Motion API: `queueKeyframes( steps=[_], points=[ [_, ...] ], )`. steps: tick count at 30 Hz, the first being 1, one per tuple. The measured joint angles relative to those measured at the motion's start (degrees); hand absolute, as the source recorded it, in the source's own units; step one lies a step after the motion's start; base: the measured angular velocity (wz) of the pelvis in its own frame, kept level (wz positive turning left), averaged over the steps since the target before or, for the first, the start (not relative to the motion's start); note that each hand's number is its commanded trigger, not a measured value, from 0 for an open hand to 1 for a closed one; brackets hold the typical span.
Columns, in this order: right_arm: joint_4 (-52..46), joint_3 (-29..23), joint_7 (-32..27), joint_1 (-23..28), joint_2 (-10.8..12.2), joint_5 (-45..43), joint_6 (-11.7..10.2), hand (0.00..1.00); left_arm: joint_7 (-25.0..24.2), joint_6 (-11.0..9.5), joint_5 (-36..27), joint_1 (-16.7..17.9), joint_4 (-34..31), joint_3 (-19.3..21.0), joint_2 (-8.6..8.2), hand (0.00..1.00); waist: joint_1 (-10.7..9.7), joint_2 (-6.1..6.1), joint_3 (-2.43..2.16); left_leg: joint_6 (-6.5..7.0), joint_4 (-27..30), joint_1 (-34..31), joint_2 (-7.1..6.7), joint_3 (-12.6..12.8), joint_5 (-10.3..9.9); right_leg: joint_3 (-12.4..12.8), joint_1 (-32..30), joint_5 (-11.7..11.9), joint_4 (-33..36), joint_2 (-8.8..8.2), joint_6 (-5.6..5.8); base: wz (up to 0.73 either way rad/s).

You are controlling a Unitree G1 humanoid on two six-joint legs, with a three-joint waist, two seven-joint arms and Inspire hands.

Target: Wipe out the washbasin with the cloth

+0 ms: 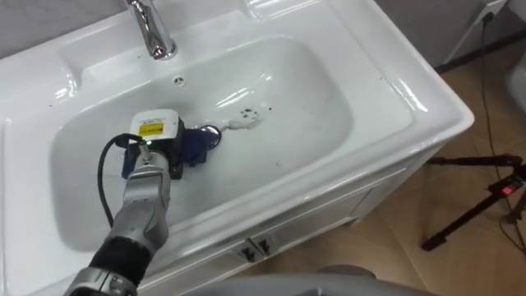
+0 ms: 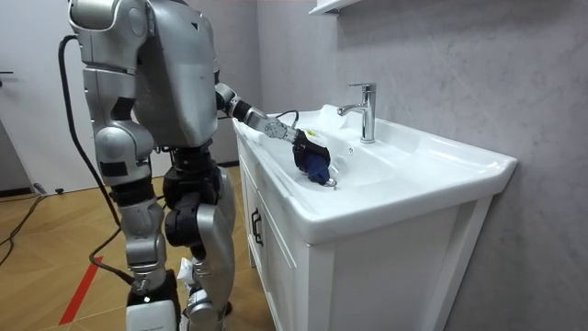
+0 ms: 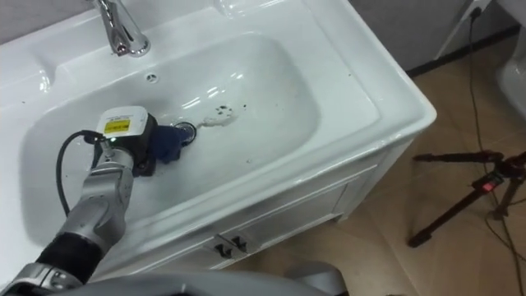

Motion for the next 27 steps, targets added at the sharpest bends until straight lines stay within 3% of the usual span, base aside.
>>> queueKeyframes(
  steps=[6, 13, 15, 19, 27],
  points=[
    [-0.6, 0.0, 0.6, 1.0, 0.4, -0.2, 1.4, 0.0, 2.9, 0.4, -2.8, -0.5, 1.9, 0.6, -0.69, 1.0, -0.7, -0.31, -0.02, 0.0, 0.0, 0.0, -0.11, 1.2, 0.0, 1.0, -0.2, 0.3, 0.4, 0.01, 0.37, -0.05],
    [-0.9, 0.0, 1.1, 0.5, 0.6, -0.1, 1.6, 0.0, 6.0, 0.6, -9.7, -2.6, 5.1, 1.0, -1.52, 1.0, -2.6, -0.82, 0.0, 0.01, -0.1, 0.0, -0.35, 1.8, 0.0, 1.3, -0.2, 0.7, -0.1, -0.22, 1.08, -0.01],
    [-0.8, 0.0, 1.1, 0.6, 1.0, -0.1, 1.6, 0.0, 6.4, 0.3, -14.8, -3.0, 5.1, 1.0, -2.4, 1.0, -3.2, -0.87, 0.0, 0.01, -0.4, 0.0, -0.39, 2.7, 0.0, 1.6, -0.5, 0.9, -0.1, -0.23, 1.37, -0.1],
    [-1.0, 0.0, 1.2, 0.9, 1.5, 0.0, 1.9, 0.0, 7.4, -0.1, -19.0, -4.1, 5.5, 1.0, -3.96, 1.0, -3.9, -1.06, 0.02, 0.02, -0.4, -0.1, -0.45, 3.6, 0.0, 2.8, -1.1, 1.3, 0.0, -0.06, 1.73, -0.19],
    [-1.9, -0.1, 1.4, 1.9, 2.2, 0.0, 3.0, 0.0, 7.6, -4.9, -28.4, -6.0, 6.6, 0.9, -6.37, 1.0, -5.6, -2.3, -0.08, 0.11, -0.4, 0.8, -0.45, 6.3, -0.1, 5.4, -1.1, 1.6, 0.1, 0.42, 2.08, -0.16]
  ],
)
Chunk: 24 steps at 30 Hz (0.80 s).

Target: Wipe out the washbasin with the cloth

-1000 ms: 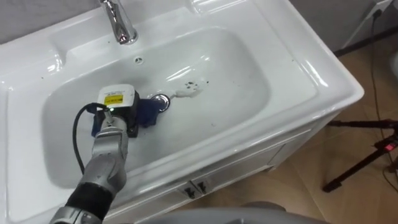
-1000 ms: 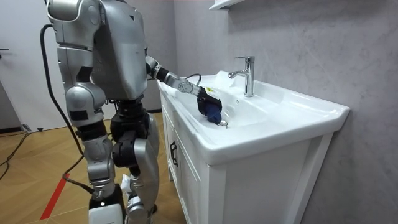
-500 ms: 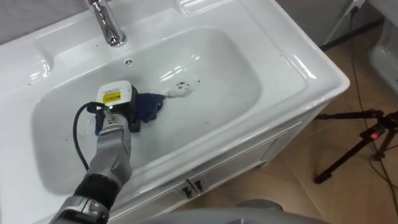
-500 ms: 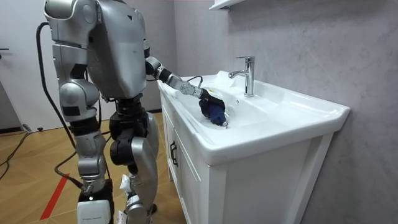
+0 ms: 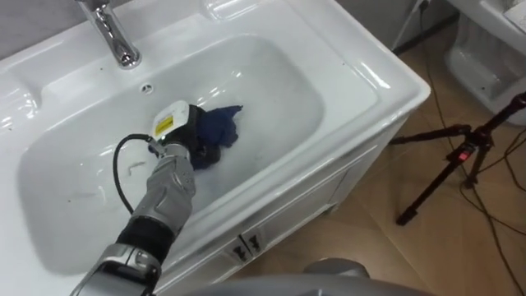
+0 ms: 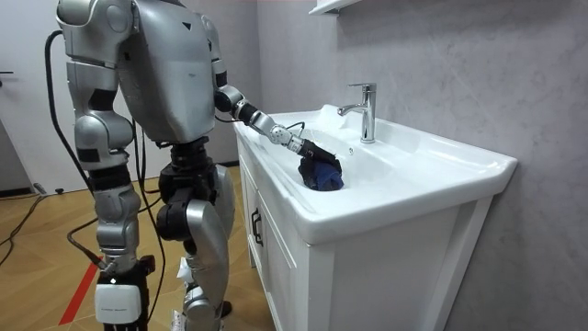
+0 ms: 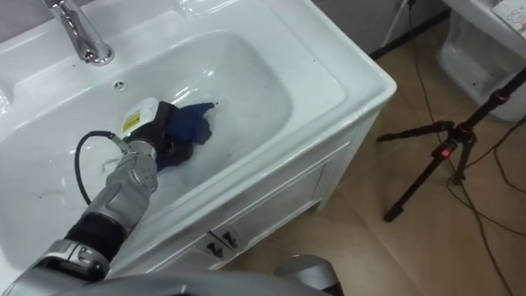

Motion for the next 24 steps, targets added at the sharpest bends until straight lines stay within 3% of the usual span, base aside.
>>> queueKeyframes(
  steps=[14, 20, 24],
  points=[
    [-1.8, 0.0, 1.8, -0.2, 0.2, 0.1, 1.1, 0.0, 0.7, 0.7, -1.1, -2.0, -0.2, -2.2, -0.2, 1.0, -0.7, -0.41, -0.14, 0.04, 0.0, -0.3, -0.11, 0.6, 0.0, 1.8, -0.7, 0.8, -0.3, 0.09, 0.49, -0.06],
    [-1.9, 0.0, 2.2, 0.3, 0.2, 0.1, 1.6, 0.0, 0.7, 1.3, -1.1, -3.5, -0.2, -2.2, -0.37, 1.0, -3.2, -0.33, -0.16, 0.34, 0.0, 0.1, -0.11, 2.0, -0.2, 2.2, -0.7, 1.0, -0.3, 0.06, 0.72, -0.1],
    [-2.5, 0.0, 1.9, 1.7, 0.3, 0.2, 1.6, 0.0, 1.3, 1.3, -3.5, -3.9, -0.2, -2.0, -0.49, 1.0, -3.4, -0.24, -0.19, 0.4, 0.0, 0.4, -0.07, 3.0, -0.2, 2.8, -0.7, 1.2, -0.2, 0.18, 0.88, -0.08]
  ],
)
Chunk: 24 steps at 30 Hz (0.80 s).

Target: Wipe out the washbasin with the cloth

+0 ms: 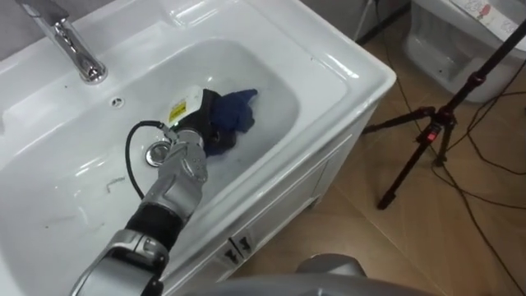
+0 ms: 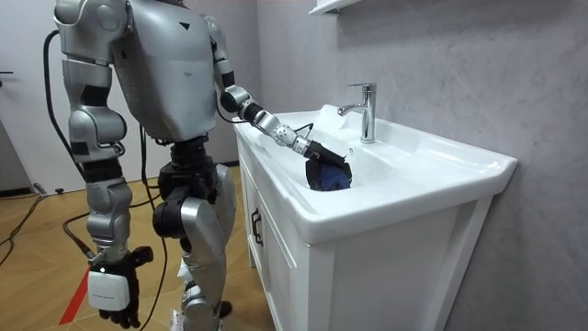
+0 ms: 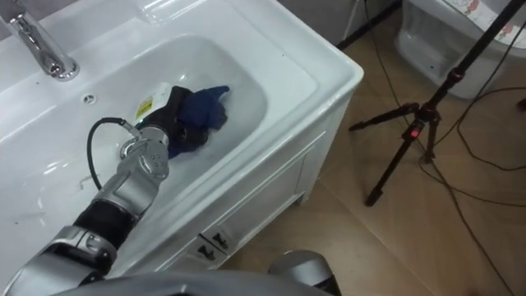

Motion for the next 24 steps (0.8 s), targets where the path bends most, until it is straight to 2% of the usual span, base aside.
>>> queueKeyframes(
  steps=[4, 6, 8, 10, 12, 14, 19, 24],
  points=[
    [-0.2, -0.4, -0.6, 0.6, 0.0, -0.2, 0.1, 0.0, 1.4, 0.0, -2.8, 0.0, 0.0, 0.5, 0.09, 1.0, 0.0, 0.25, 0.03, 0.2, -0.1, 0.1, 0.19, 0.4, -0.1, 1.2, 0.0, 0.8, -0.8, 0.37, 0.13, -0.18],
    [0.0, -0.6, -1.1, 0.8, 0.0, -0.1, 0.2, 0.0, 2.0, 0.0, -4.6, 0.0, 0.2, 1.8, 0.08, 1.0, 0.1, 0.49, 0.0, 0.22, -0.1, 0.3, 0.3, 1.7, -0.1, 2.4, 0.0, 1.1, -0.9, 0.95, 0.24, -0.24],
    [0.0, -1.2, -1.2, 1.1, -0.1, 0.0, 0.8, 0.0, 2.5, 0.0, -6.9, 0.0, 0.6, 2.6, 0.07, 1.0, 0.0, 0.61, 0.05, 0.23, -0.1, 0.6, 0.3, 1.9, -0.1, 3.0, 0.0, 1.2, -0.8, 1.07, 0.33, -0.25],
    [-0.1, -1.8, -2.0, 1.6, 0.0, -0.1, 1.2, 0.0, 4.0, -1.1, -10.6, -0.2, 2.7, 4.4, 0.05, 1.0, 0.2, 0.94, 0.29, 0.33, -0.2, 0.8, 0.3, 1.9, -0.2, 3.7, 0.0, 1.4, -0.9, 1.03, 0.45, -0.22],
    [0.6, -2.4, -2.7, 2.3, 0.3, -0.2, 1.3, 0.0, 4.3, -1.9, -14.6, -0.2, 4.0, 7.5, -0.71, 1.0, 0.2, 1.32, 0.34, 0.38, -0.2, 0.9, 0.27, 2.1, -0.2, 4.2, -0.2, 1.5, -0.8, 1.41, 0.58, -0.1],
    [0.7, -2.7, -2.7, 2.9, 0.7, -0.2, 1.3, 0.0, 4.4, -2.1, -15.7, -0.2, 4.9, 9.5, -0.85, 1.0, 0.2, 1.29, 0.35, 0.38, -0.2, 0.9, 0.43, 3.2, -0.2, 4.3, -0.2, 1.7, -0.8, 1.63, 0.57, -0.1],
    [1.3, -4.1, -2.2, 3.2, 1.0, -0.2, 1.6, 0.0, 4.5, -2.6, -16.5, -1.1, 7.1, 12.0, -0.8, 1.0, 0.3, 1.17, 0.28, 0.58, -0.2, 0.9, 0.65, 3.3, -0.4, 5.4, -0.6, 2.2, -0.8, 2.06, 0.66, -0.11],
    [-0.4, -5.1, -2.1, 3.4, 1.1, -1.3, 1.6, 0.0, 4.0, -2.6, -14.2, -1.6, 7.9, 13.4, 1.11, 1.0, 0.4, 1.02, 0.08, 0.85, -0.3, 0.6, 0.82, 3.4, -0.8, 6.0, -1.5, 2.4, 0.0, 2.76, 0.79, -0.1]
  ],
)
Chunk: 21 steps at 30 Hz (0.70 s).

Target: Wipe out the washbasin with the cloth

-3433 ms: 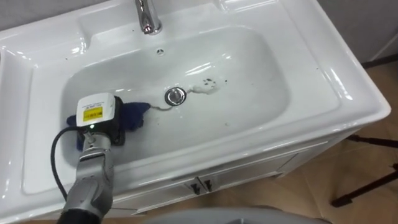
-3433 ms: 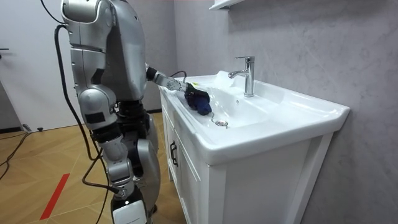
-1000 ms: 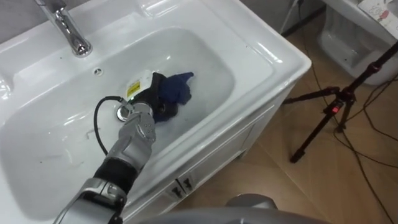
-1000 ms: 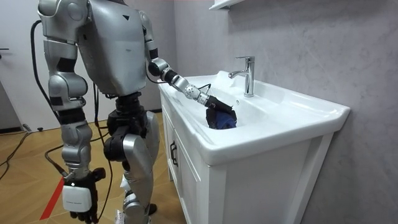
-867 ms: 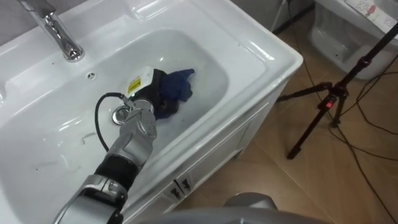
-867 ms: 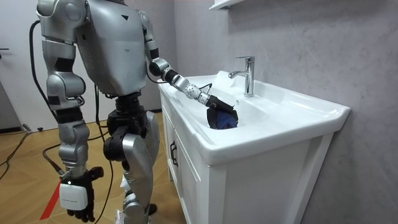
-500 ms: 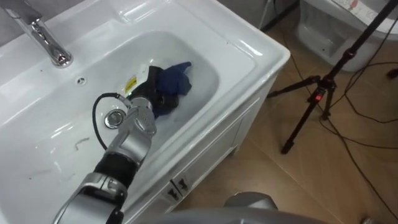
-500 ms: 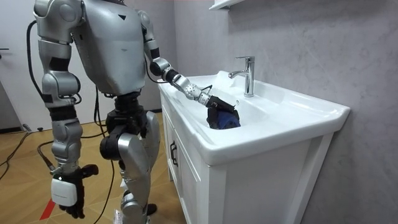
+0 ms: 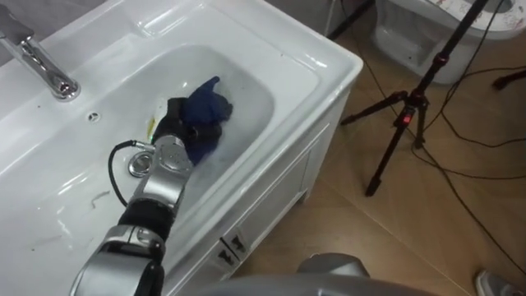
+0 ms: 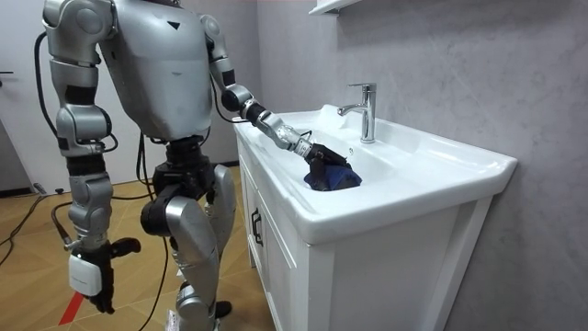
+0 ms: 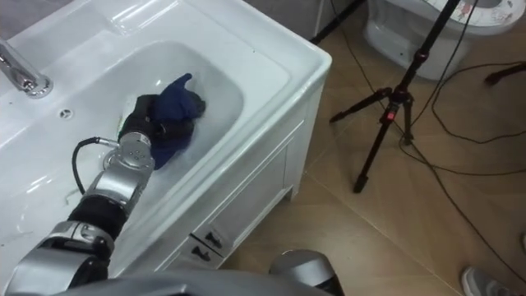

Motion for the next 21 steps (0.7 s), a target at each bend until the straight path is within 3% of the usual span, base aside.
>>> queueKeyframes(
  steps=[5, 10, 12, 15, 19, 21],
  points=[
    [-0.8, -1.7, -0.2, 1.2, 0.0, -1.4, 0.0, 0.0, -0.5, -0.8, 7.1, -0.1, 2.9, 0.8, 2.23, 1.0, 1.2, -0.3, -0.5, -0.08, 0.0, 0.5, 0.68, 0.7, -0.7, 1.4, 0.1, 0.7, 0.0, 1.01, -0.03, -0.15],
    [-1.5, -2.9, 0.0, 1.9, 0.0, -5.3, 1.1, 0.0, -1.2, -0.9, 17.3, -0.3, 7.3, 1.9, 3.29, 1.0, 1.6, 0.3, -0.51, -0.19, -0.1, 0.9, 0.9, 0.7, -0.9, 1.7, 1.0, 1.2, -0.8, 1.15, 0.09, -0.03],
    [-3.0, -3.7, -0.1, 2.4, 0.0, -6.4, 1.0, 0.0, -2.2, -0.8, 22.8, -0.1, 9.2, 2.4, 3.6, 1.0, 1.9, 0.89, -0.48, -0.31, -0.1, 1.2, 1.44, 0.6, -2.0, 1.3, 1.5, 1.3, -0.7, 1.38, 0.06, 0.02],
    [-3.5, -4.0, 0.0, 2.4, 0.0, -6.3, 0.9, 0.0, -2.7, -0.5, 27.6, 1.4, 9.2, 3.0, 3.86, 1.0, 3.0, 1.19, -0.51, -0.28, 0.0, 1.3, 1.41, 0.4, -2.1, 1.1, 1.5, 1.3, -0.6, 1.59, 0.11, 0.04],
    [-3.7, -4.0, 0.0, 2.2, -0.1, -6.3, 1.8, 0.0, -2.6, -0.2, 30.2, 2.8, 9.3, 3.1, 4.51, 1.0, 3.7, 0.97, -0.64, -0.28, 0.0, 1.2, 1.45, -1.1, -2.1, -0.4, 2.6, 1.3, -0.9, 1.14, 0.01, 0.2],
    [-3.6, -4.1, 0.0, 2.0, -0.2, -6.7, 1.8, 0.0, -2.7, 0.0, 32.0, 3.8, 9.4, 4.1, 4.52, 1.0, 5.3, 0.81, -0.73, -0.27, 0.0, 1.2, 1.46, -1.6, -2.1, -0.6, 2.6, 1.3, -0.9, 1.12, -0.05, 0.07]
  ],
)
